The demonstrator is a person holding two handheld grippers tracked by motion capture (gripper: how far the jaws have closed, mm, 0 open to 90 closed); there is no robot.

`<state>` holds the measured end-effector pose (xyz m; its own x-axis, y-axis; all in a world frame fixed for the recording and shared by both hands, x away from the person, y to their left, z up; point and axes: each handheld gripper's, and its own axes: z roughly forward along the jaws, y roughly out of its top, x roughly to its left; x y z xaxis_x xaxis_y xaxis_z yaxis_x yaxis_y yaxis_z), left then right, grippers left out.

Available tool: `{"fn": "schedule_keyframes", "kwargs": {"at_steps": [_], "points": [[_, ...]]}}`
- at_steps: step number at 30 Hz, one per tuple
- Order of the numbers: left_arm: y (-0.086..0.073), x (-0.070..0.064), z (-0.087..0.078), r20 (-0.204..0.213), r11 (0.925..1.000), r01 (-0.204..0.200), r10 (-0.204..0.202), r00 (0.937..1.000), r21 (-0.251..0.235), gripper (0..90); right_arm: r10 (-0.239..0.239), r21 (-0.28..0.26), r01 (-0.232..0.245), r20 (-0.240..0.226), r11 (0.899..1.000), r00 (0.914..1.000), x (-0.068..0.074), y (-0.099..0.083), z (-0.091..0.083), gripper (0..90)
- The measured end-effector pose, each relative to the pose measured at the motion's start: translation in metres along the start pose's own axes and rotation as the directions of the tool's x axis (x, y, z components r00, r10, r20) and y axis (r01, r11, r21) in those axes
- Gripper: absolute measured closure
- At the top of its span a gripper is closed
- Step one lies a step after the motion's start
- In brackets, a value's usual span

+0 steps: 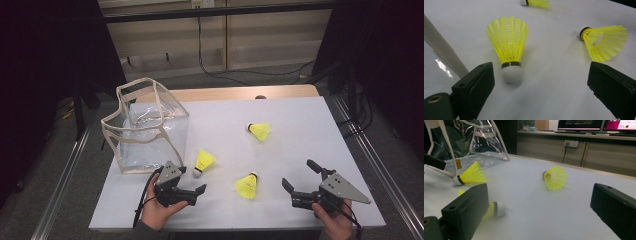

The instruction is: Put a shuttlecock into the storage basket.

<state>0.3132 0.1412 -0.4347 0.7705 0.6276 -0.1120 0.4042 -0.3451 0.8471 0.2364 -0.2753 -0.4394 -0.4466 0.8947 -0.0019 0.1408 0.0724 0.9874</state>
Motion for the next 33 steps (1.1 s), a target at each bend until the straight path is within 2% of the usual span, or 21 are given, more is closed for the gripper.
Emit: {"fn": "schedule_keyframes", "kwargs": {"at_steps": [4,10,14,15,17,25,33], "points": [[0.001,0.000,0.003,-0.013,0.9994,-0.003,0.003,0.9999,0.033,8.5,-0.001,0.001,0.001,-0.002,1.000,1.0000,0.000,0.000,0.000,1.7],[0.003,-0.002,0.007,-0.026,0.9989,-0.015,0.016,0.9995,0.045,11.4,-0.001,-0.001,0.001,-0.001,1.000,1.0000,0.000,0.000,0.000,1.6],[0.005,-0.003,0.010,-0.041,0.9982,-0.007,0.009,0.9991,0.060,13.4,0.000,0.000,0.000,-0.001,1.000,1.0000,0.000,0.000,0.000,1.7],[0.006,-0.001,0.013,-0.040,0.9974,0.008,-0.005,0.9992,0.072,14.0,-0.002,-0.001,0.002,0.000,1.000,1.0000,0.001,0.000,0.000,1.7],[0.006,-0.001,0.015,-0.053,0.9963,0.005,-0.001,0.9986,0.085,14.6,-0.002,-0.003,0.002,-0.001,1.000,1.0000,0.001,0.001,0.000,1.6],[0.009,0.000,0.021,-0.060,0.9939,0.002,0.004,0.9982,0.111,15.6,-0.002,-0.004,0.002,-0.002,1.000,1.0000,0.001,0.001,0.000,1.7],[0.011,0.003,0.030,-0.077,0.9913,0.030,-0.020,0.9968,0.128,18.2,-0.002,-0.005,0.002,-0.002,1.000,1.0000,0.001,0.001,-0.001,1.7]]}}
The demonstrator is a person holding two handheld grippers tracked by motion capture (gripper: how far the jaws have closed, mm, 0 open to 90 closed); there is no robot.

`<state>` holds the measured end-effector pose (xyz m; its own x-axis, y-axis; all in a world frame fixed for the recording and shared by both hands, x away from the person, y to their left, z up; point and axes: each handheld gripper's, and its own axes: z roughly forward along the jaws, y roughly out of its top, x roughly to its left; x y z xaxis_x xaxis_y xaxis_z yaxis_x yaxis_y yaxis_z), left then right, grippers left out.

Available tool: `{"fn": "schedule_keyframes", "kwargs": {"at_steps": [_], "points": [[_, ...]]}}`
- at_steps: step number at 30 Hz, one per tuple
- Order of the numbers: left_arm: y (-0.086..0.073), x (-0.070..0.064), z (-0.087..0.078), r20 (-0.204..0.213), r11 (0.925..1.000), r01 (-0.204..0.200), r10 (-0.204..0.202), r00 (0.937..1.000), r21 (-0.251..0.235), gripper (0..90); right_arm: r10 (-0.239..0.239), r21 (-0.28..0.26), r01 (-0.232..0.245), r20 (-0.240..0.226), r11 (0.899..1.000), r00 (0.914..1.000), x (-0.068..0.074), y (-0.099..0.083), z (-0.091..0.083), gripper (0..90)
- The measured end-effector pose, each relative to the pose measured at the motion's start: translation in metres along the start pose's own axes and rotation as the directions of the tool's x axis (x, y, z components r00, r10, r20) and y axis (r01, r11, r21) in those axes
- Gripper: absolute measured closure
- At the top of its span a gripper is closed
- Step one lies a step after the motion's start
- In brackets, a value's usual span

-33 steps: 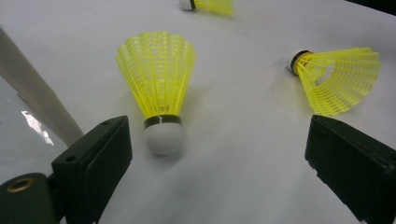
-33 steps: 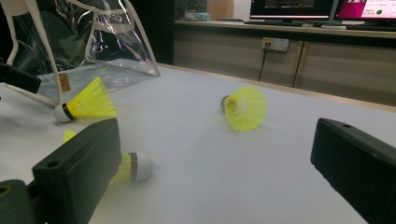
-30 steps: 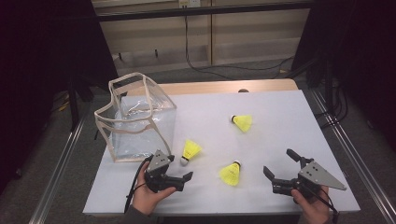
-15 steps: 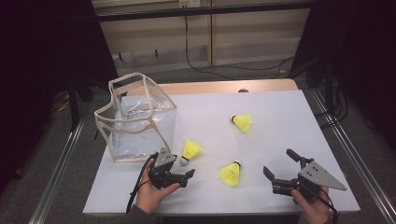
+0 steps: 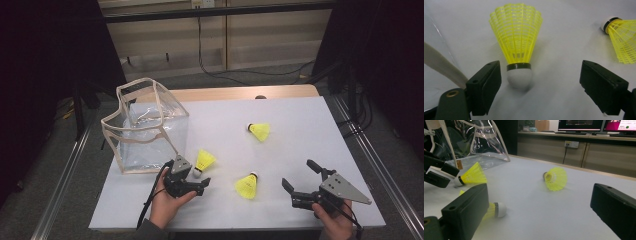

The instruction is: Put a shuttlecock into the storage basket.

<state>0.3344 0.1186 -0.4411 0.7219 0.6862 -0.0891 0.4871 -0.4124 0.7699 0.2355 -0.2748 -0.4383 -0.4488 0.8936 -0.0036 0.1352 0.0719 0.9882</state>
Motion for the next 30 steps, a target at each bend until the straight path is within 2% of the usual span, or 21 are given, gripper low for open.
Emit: {"fn": "schedule_keyframes", "kwargs": {"at_steps": [6,9,11,13,15,19,22,30], "points": [[0.001,0.001,0.004,-0.018,0.9997,0.014,-0.013,0.9997,0.019,19.4,0.002,0.000,-0.002,0.000,1.000,1.0000,0.000,0.000,0.000,1.7],[0.002,0.001,0.006,-0.028,0.9996,0.001,0.000,0.9996,0.026,19.5,0.001,0.000,-0.001,0.000,1.000,1.0000,0.000,0.000,0.000,1.6],[0.001,0.002,0.008,-0.039,0.9993,0.013,-0.011,0.9992,0.034,20.5,0.002,-0.002,-0.002,-0.003,1.000,1.0000,0.000,0.000,0.000,1.7],[0.002,0.003,0.009,-0.047,0.9993,0.007,-0.005,0.9989,0.037,21.3,0.000,-0.004,0.000,0.000,1.000,1.0000,0.000,0.000,0.000,1.6],[0.002,0.003,0.011,-0.046,0.9992,0.020,-0.018,0.9988,0.036,21.6,0.002,-0.003,-0.002,0.000,1.000,1.0000,0.000,0.000,0.000,1.7],[0.003,0.004,0.013,-0.057,0.9987,0.019,-0.016,0.9983,0.048,23.7,0.002,0.001,-0.002,-0.001,1.000,1.0000,0.000,0.000,0.000,1.7],[0.003,0.006,0.016,-0.065,0.9979,0.039,-0.036,0.9972,0.051,26.0,0.000,-0.003,0.000,-0.001,1.000,1.0000,0.000,0.000,0.000,1.7],[0.004,0.007,0.022,-0.091,0.9972,0.051,-0.046,0.9948,0.055,30.9,0.004,-0.005,-0.004,0.002,1.000,1.0000,-0.001,0.000,-0.001,1.7]]}}
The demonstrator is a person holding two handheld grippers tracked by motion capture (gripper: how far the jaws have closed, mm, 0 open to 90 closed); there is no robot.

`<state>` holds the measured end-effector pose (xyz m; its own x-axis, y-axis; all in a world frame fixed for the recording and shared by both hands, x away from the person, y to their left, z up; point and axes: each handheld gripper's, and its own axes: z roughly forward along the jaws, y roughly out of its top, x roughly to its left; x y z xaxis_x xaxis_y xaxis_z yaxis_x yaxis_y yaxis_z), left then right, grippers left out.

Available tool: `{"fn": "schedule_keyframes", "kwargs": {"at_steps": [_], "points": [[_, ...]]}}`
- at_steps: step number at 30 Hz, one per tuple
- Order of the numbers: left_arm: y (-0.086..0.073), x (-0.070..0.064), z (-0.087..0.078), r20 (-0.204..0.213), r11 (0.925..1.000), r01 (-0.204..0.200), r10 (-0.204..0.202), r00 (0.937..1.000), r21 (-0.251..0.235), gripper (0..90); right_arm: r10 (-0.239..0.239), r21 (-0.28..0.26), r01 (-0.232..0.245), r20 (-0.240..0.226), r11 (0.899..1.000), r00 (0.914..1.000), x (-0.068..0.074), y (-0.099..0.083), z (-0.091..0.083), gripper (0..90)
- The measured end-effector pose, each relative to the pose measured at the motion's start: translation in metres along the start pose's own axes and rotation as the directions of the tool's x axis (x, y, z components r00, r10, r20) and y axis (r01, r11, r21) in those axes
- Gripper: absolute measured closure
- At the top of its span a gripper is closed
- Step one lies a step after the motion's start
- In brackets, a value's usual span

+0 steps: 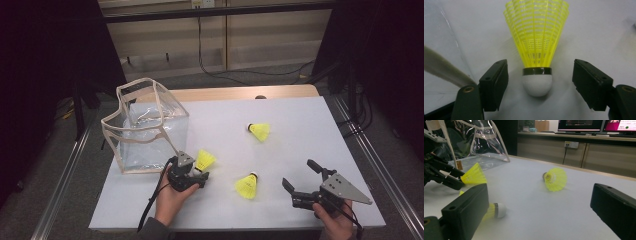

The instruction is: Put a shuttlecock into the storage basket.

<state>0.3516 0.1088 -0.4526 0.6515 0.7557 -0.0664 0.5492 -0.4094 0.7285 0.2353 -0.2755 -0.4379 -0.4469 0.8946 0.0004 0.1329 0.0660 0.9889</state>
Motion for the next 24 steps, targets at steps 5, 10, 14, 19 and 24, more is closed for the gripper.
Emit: {"fn": "schedule_keyframes", "kwargs": {"at_steps": [5,10,14,19,24], "points": [[0.0009,0.0004,0.0006,-0.004,1.0000,-0.001,0.001,1.0000,0.004,34.4,-0.003,-0.001,0.003,-0.003,1.000,1.0000,0.0000,0.0001,-0.0001,1.7],[0.0021,0.0012,0.0018,-0.010,1.0000,0.004,-0.004,0.9999,0.006,36.4,-0.004,-0.001,0.004,-0.003,1.000,1.0000,0.0001,0.0002,-0.0002,1.7],[0.0026,0.0025,0.0014,-0.005,0.9999,0.012,-0.012,0.9999,0.012,38.4,-0.002,-0.001,0.002,-0.002,1.000,1.0000,0.0000,0.0002,-0.0002,1.6],[0.0025,0.0037,0.0017,-0.008,0.9998,0.017,-0.017,0.9998,0.014,40.5,-0.004,-0.003,0.004,-0.003,1.000,1.0000,0.0005,0.0008,-0.0005,1.7],[0.0029,0.0046,0.0019,-0.009,0.9998,0.018,-0.018,0.9998,0.012,42.7,-0.007,-0.002,0.007,-0.004,1.000,1.0000,0.0006,0.0008,-0.0005,1.7]]}}
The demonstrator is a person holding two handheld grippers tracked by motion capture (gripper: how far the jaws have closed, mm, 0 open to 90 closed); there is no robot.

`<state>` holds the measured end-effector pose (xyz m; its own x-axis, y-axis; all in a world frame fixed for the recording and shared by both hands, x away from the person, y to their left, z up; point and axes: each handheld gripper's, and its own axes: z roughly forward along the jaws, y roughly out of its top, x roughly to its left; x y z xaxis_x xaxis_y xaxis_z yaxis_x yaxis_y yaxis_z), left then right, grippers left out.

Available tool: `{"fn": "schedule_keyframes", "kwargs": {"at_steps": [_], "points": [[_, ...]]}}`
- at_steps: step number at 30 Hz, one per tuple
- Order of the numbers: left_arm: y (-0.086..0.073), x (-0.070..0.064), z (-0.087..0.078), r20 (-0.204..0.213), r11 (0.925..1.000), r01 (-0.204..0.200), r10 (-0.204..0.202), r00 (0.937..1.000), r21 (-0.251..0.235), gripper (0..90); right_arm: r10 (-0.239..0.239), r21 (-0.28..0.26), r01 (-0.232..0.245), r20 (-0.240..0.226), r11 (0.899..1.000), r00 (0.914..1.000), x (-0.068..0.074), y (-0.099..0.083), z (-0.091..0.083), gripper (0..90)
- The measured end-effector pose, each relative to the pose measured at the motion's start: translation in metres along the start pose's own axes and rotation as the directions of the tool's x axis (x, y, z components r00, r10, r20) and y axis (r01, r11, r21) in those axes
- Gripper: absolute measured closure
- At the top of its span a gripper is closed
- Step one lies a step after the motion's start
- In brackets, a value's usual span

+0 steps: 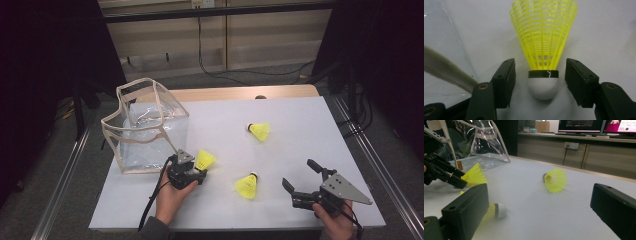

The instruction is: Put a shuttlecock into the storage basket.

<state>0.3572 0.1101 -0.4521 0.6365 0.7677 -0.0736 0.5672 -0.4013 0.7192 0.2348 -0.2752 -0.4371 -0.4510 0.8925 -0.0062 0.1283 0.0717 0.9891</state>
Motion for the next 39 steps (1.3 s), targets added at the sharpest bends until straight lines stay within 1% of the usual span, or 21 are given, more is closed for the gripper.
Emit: {"fn": "schedule_keyframes", "kwargs": {"at_steps": [5,6,12,18,23,25,27,32,36,39], "points": [[0.0002,0.0003,0.0002,0.001,1.0000,-0.005,0.005,1.0000,0.001,46.5,0.001,0.000,-0.001,-0.001,1.000,1.0000,-0.0001,-0.0001,0.0001,1.6],[0.0003,0.0001,0.0004,0.000,0.9999,-0.013,0.013,0.9999,0.001,47.0,0.001,0.000,-0.001,-0.001,1.000,1.0000,-0.0001,-0.0002,0.0002,1.7],[0.0008,-0.0002,0.0004,0.005,0.9999,-0.011,0.011,0.9999,0.004,51.4,0.002,-0.001,-0.002,-0.001,1.000,1.0000,0.0002,0.0001,0.0001,1.7],[0.0010,-0.0006,0.0008,-0.002,0.9999,-0.010,0.010,0.9999,0.003,53.3,0.001,-0.001,-0.001,-0.001,1.000,1.0000,0.0000,0.0002,-0.0001,1.6],[0.0014,-0.0003,0.0006,-0.006,0.9999,-0.008,0.008,1.0000,0.007,57.7,-0.001,-0.003,0.001,0.001,1.000,1.0000,-0.0002,0.0005,-0.0002,1.7],[0.0017,-0.0002,0.0001,0.006,0.9999,0.000,0.000,1.0000,0.010,59.9,0.000,-0.003,0.000,0.003,1.000,1.0000,-0.0002,0.0005,-0.0003,1.7],[0.0018,-0.0008,0.0002,0.004,1.0000,0.000,0.000,1.0000,0.009,61.9,0.001,-0.002,-0.001,0.002,1.000,1.0000,-0.0002,0.0005,-0.0003,1.7],[0.0024,-0.0006,-0.0004,0.007,0.9999,0.004,-0.004,1.0000,0.016,63.1,-0.002,-0.004,0.002,0.002,1.000,1.0000,-0.0002,0.0007,-0.0002,1.6],[0.0031,-0.0002,-0.0013,0.018,0.9996,0.012,-0.012,0.9998,0.024,64.2,-0.003,-0.004,0.003,0.005,1.000,1.0000,-0.0005,0.0006,-0.0003,1.7],[0.0038,-0.0012,-0.0019,0.031,0.9994,0.009,-0.010,0.9995,0.032,64.4,-0.002,-0.003,0.002,0.004,1.000,1.0000,-0.0006,0.0008,-0.0005,1.7]]}}
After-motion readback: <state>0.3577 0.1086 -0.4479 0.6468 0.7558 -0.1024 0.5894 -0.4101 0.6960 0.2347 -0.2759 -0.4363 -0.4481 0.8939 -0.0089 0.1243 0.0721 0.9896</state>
